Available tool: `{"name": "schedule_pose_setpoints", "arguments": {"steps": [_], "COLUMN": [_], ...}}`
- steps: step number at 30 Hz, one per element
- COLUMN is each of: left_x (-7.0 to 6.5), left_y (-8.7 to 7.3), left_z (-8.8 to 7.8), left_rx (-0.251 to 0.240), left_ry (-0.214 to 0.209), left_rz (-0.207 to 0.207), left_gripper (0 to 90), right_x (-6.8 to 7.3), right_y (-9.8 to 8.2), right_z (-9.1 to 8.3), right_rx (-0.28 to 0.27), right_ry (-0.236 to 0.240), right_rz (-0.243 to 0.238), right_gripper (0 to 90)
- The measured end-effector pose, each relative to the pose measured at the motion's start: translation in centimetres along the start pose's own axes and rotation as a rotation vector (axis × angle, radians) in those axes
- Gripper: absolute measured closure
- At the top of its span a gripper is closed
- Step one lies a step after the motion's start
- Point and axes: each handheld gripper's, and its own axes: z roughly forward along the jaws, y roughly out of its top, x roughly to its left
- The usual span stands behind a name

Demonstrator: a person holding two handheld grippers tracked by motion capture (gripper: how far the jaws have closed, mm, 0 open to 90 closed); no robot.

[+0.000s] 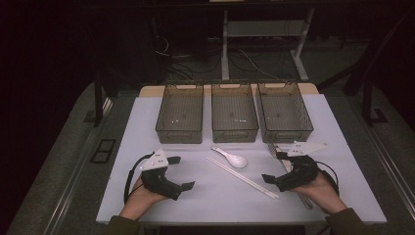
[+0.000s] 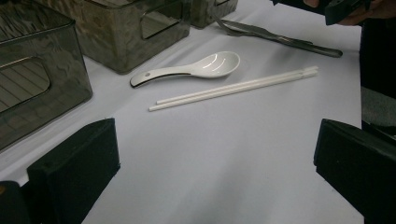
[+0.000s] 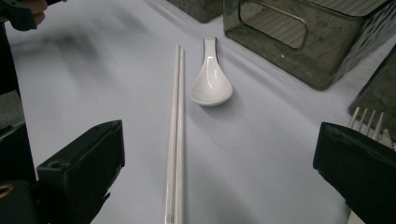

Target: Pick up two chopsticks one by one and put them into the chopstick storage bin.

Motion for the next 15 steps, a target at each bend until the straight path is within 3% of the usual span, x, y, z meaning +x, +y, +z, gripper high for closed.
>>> {"name": "schedule_pose_setpoints", "arguments": {"steps": [15], "left_x": [0.0], "left_y": [0.0], "left_z": [-0.1], "left_rx": [-0.002], "left_ry": [-0.001], "left_rz": [-0.001], "left_gripper": [0.0], "right_x": [0.4], "right_y": [0.8], "right_z": [1.3], "right_rx": [0.019], "right_ry": [0.029], "right_rz": [-0.007], "right_gripper": [2.0]}}
